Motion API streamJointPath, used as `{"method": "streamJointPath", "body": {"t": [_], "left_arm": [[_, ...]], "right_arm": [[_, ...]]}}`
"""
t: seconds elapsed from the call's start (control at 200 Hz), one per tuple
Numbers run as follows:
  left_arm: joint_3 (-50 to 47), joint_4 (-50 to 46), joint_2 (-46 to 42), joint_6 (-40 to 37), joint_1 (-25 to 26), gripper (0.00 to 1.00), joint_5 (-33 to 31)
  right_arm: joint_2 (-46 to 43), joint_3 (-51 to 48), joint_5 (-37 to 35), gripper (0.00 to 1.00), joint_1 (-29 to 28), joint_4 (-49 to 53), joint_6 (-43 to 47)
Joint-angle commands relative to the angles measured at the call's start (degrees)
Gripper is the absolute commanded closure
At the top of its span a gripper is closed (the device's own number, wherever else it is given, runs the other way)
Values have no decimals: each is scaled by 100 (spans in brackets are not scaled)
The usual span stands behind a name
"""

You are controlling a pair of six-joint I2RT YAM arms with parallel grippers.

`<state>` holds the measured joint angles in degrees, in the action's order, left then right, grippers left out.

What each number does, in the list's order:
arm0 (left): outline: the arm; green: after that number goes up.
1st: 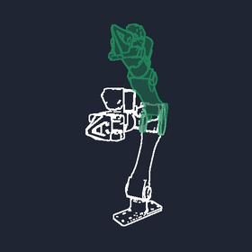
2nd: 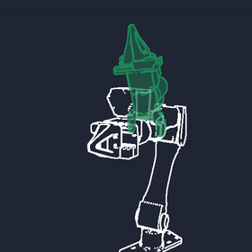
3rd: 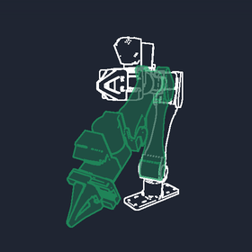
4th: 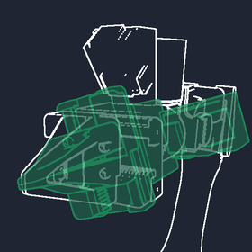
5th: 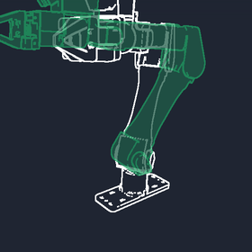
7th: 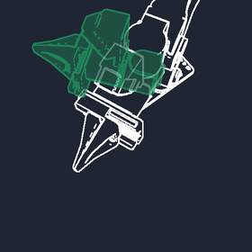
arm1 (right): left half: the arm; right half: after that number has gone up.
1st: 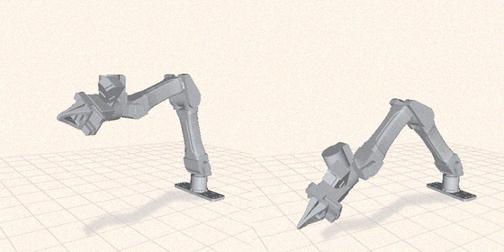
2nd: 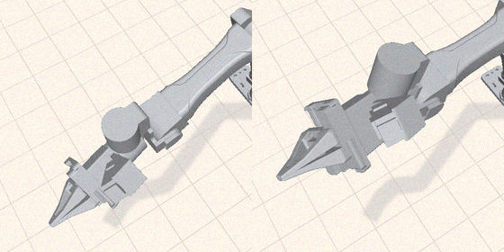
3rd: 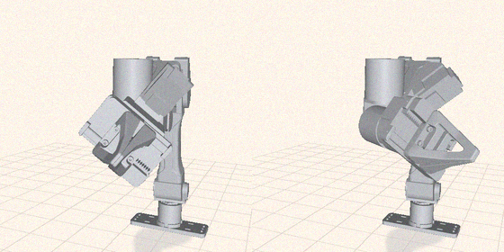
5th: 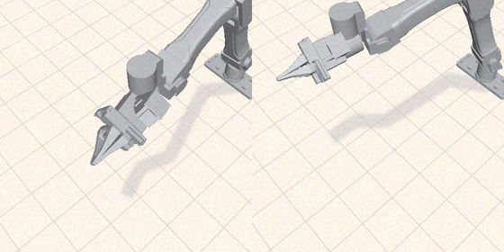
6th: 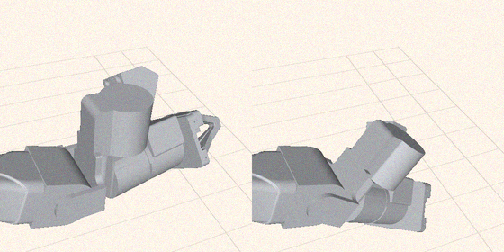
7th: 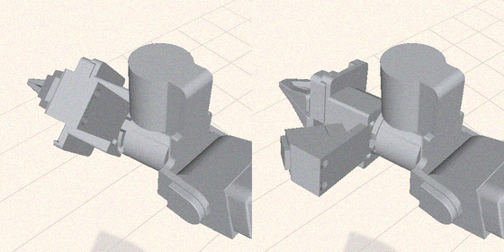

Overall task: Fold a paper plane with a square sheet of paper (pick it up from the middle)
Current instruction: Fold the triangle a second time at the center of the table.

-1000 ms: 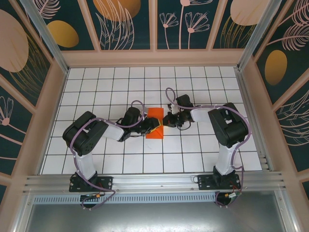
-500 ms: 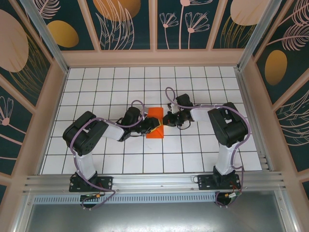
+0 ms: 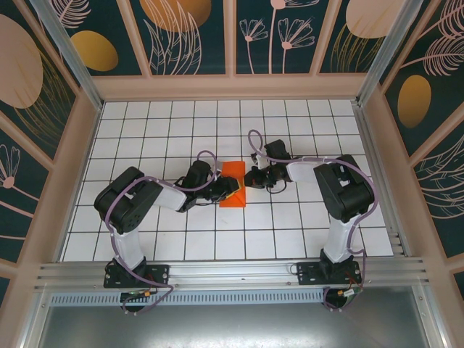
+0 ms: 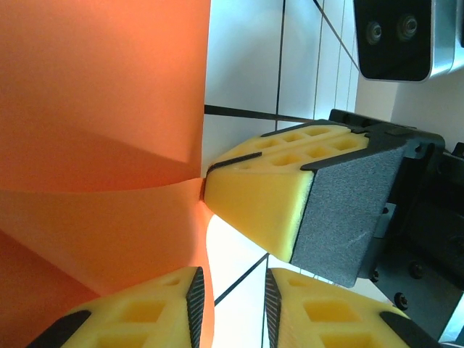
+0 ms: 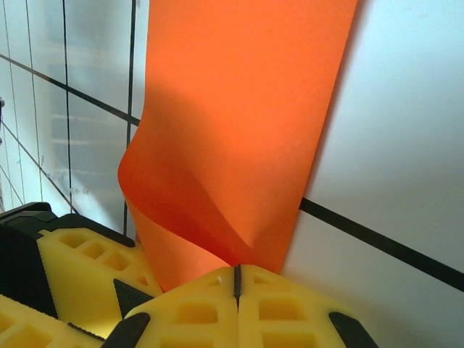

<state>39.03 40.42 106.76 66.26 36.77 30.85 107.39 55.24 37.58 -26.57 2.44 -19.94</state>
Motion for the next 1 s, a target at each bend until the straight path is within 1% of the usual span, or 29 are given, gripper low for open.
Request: {"method": "streamJointPath", "body": {"t": [0.0, 0.51, 0.811, 0.996], "left_arm": [[105, -43, -87, -125, 38, 68, -20], [158, 31, 45, -100, 32, 68, 92], [167, 36, -6, -113, 36, 68, 85], [123, 201, -175, -143, 32, 68, 58]], "right_arm": [[-108, 53, 70, 99, 24, 39, 157], [80, 250, 71, 99, 18, 64, 181], [182, 303, 69, 99, 8, 98, 192], [197, 312, 8, 99, 6, 116, 201]]}}
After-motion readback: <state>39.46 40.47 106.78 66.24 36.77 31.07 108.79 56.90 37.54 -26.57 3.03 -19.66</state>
